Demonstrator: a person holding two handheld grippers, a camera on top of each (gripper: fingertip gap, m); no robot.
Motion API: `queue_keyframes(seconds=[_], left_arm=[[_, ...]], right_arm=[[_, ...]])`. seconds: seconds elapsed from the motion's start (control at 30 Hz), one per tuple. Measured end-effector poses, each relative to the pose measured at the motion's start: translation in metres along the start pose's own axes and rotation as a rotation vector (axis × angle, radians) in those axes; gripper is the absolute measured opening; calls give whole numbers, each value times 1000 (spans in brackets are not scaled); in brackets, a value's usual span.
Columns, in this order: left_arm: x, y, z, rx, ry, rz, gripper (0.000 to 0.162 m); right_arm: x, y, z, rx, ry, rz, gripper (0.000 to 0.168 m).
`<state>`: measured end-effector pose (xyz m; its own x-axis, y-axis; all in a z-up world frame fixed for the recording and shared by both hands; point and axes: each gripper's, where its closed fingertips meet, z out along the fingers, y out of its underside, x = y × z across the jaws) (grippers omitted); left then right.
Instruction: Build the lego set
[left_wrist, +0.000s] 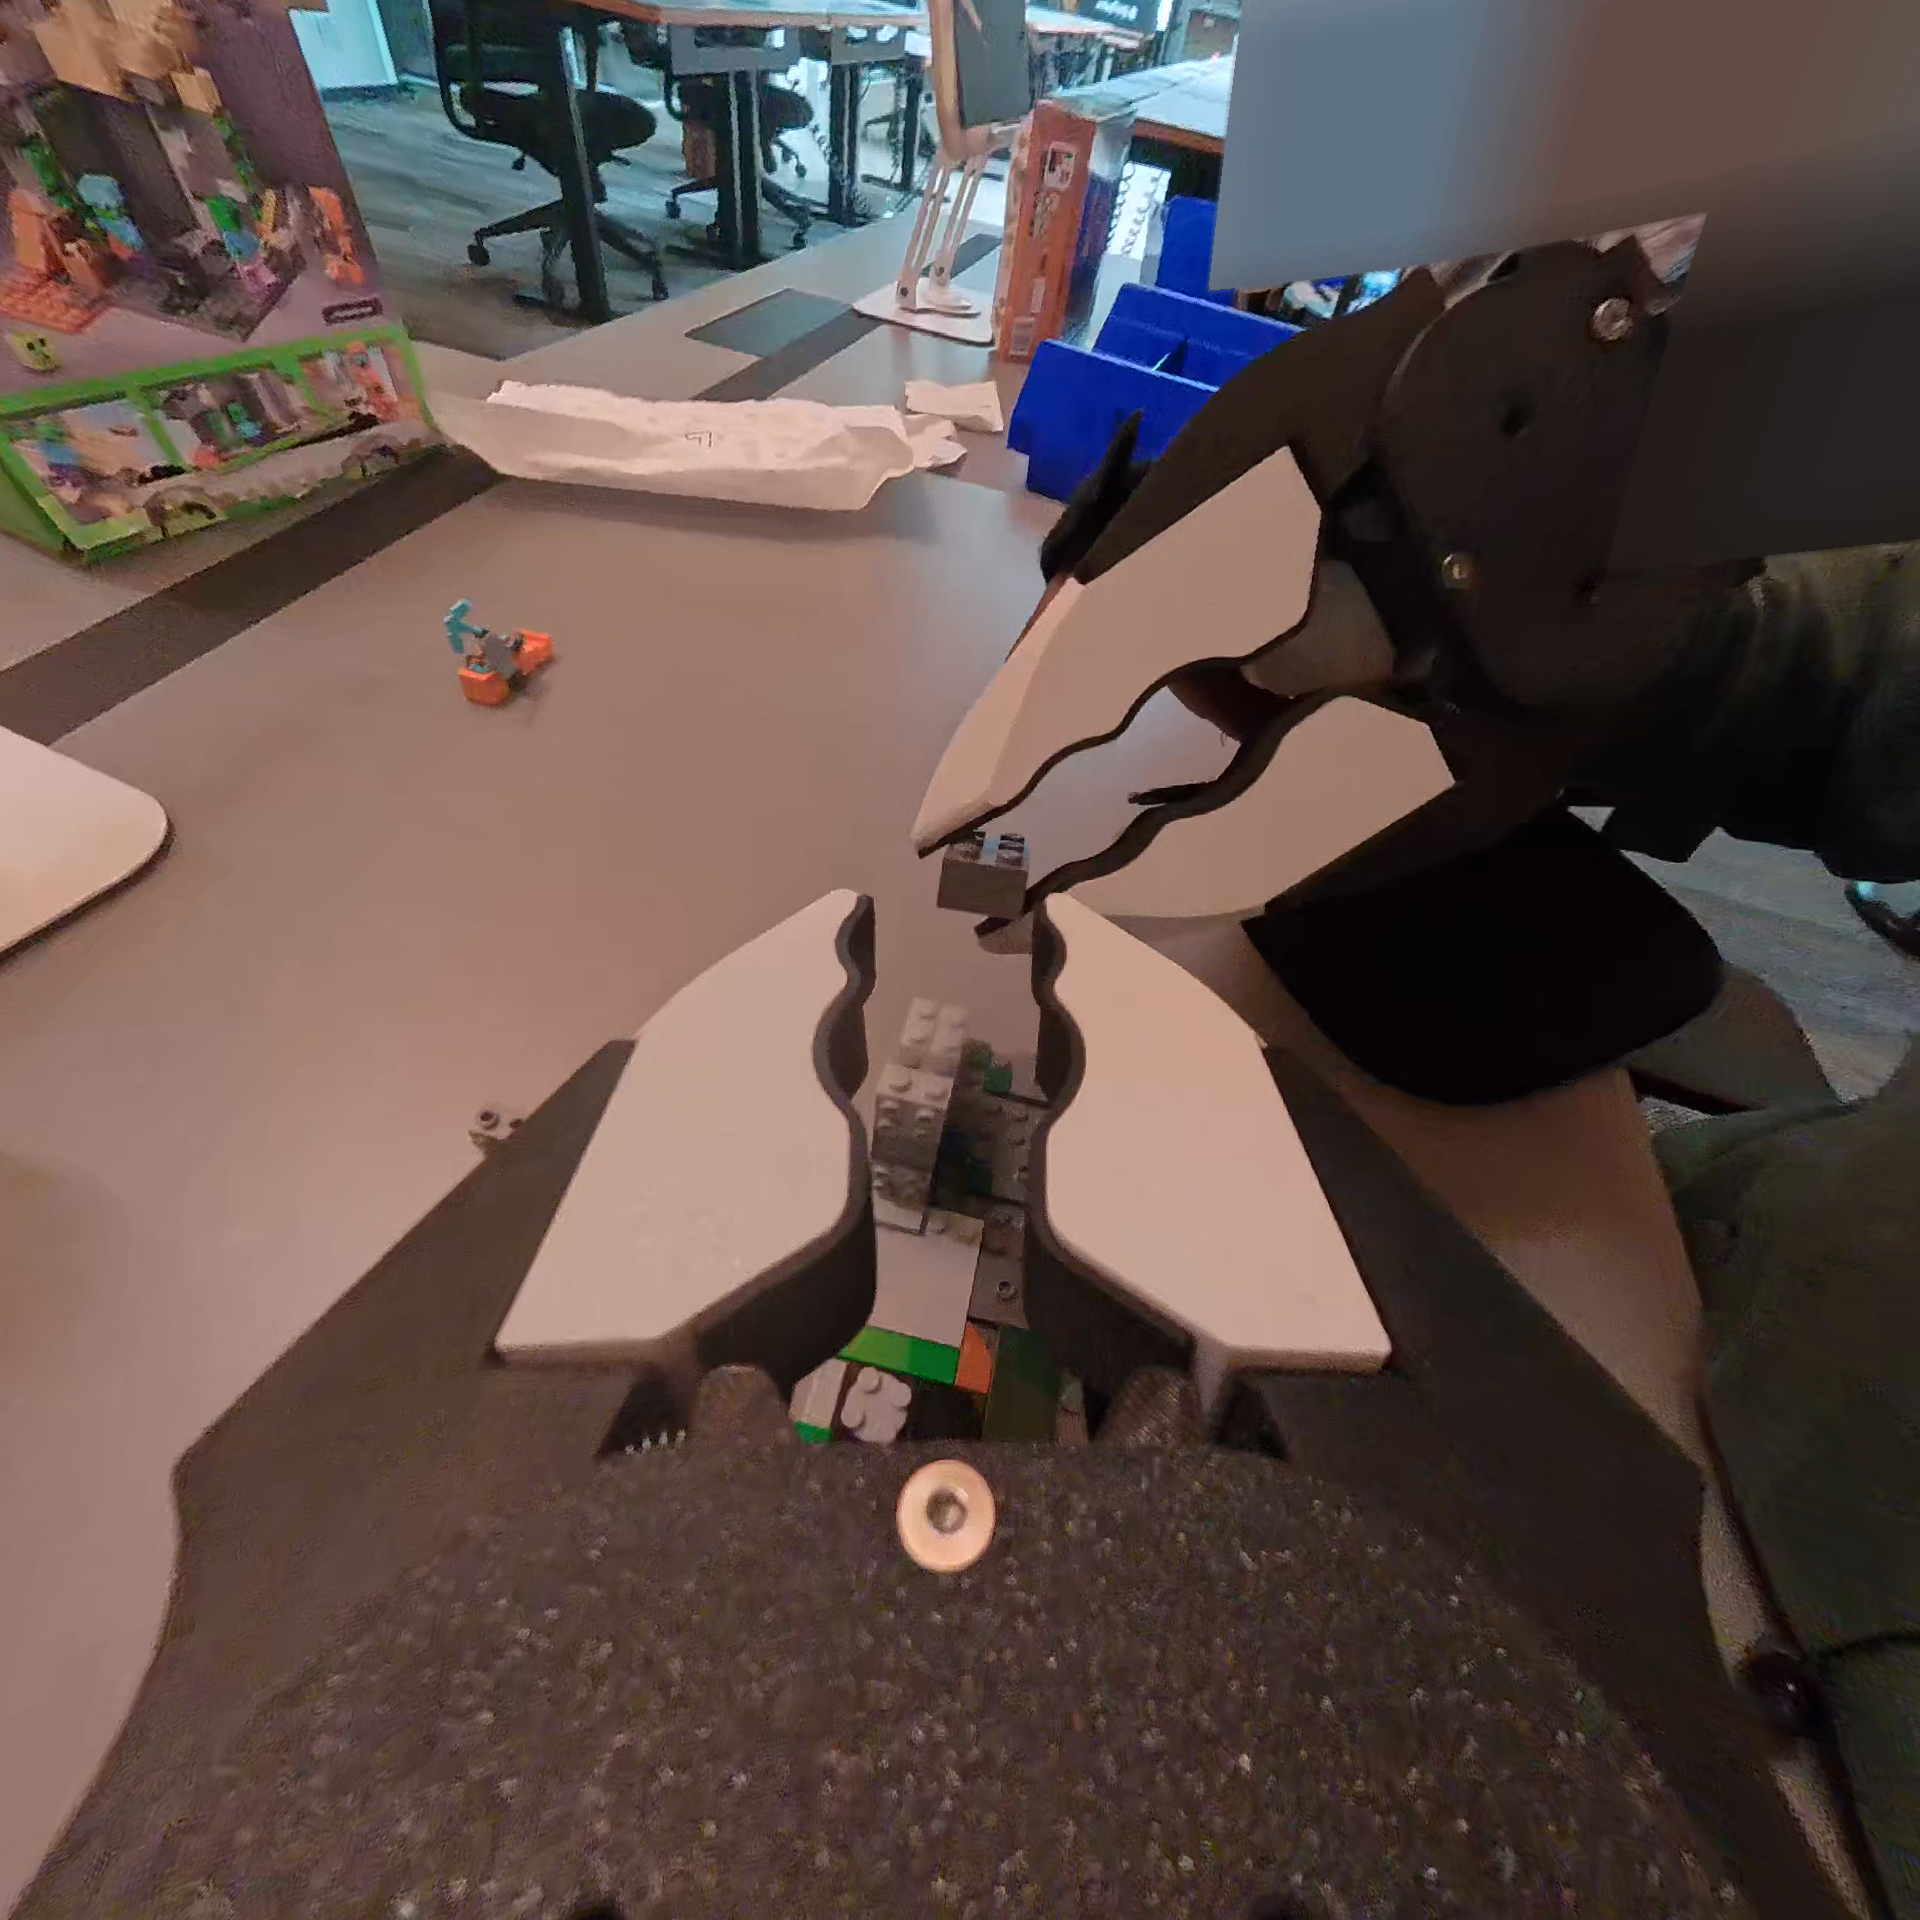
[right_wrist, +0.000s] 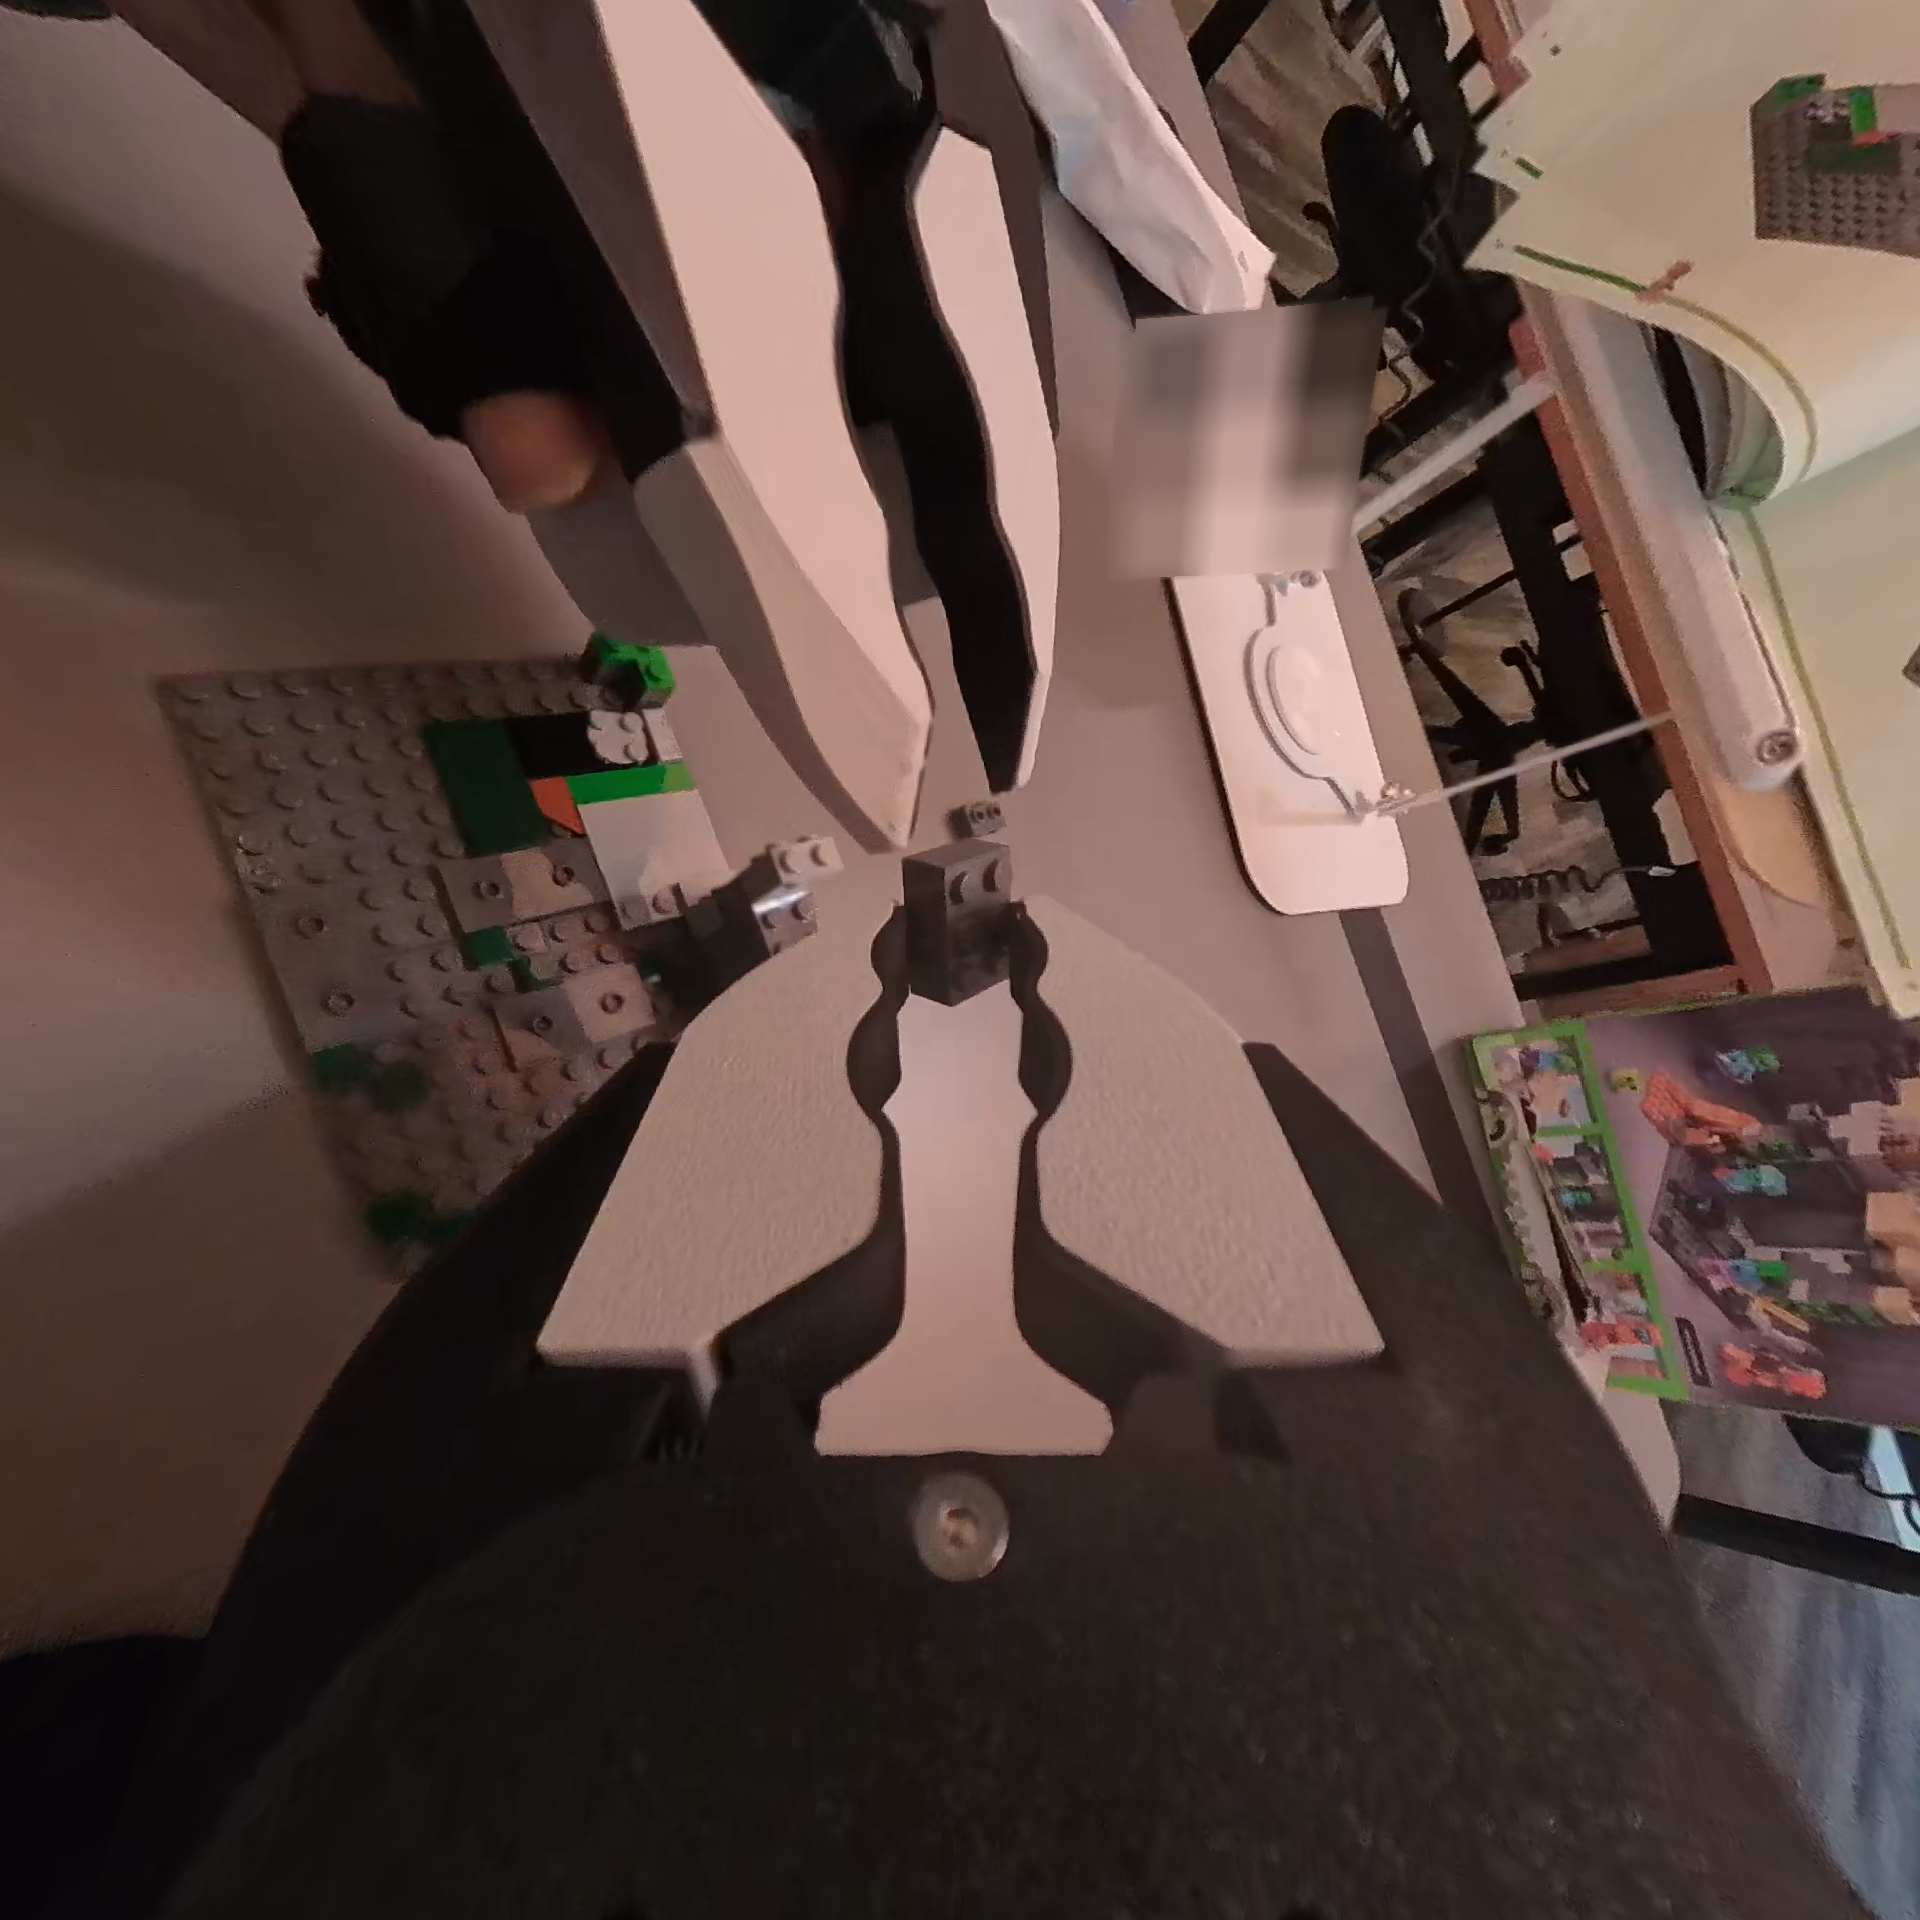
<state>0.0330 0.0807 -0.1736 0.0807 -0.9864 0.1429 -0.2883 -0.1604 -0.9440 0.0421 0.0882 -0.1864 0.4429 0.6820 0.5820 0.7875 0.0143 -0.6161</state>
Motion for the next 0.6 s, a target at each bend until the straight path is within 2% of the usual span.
queue_keyframes(seconds=[0.1,0.2,0.37,0.43,0.6], left_arm=[[2,6,-2,-10,-10,-3,25],[6,7,-5,-9,-5,30,16],[9,9,-10,17,3,88,16],[8,11,-12,25,4,124,15],[9,14,-14,38,24,199,15]], right_arm=[[-7,-6,3,4,15,-34,18],[-9,-10,5,-5,39,-81,18],[-13,-15,5,-7,17,-118,18],[-15,-16,3,1,-57,-111,21],[-21,-13,-7,13,-421,12,27]])
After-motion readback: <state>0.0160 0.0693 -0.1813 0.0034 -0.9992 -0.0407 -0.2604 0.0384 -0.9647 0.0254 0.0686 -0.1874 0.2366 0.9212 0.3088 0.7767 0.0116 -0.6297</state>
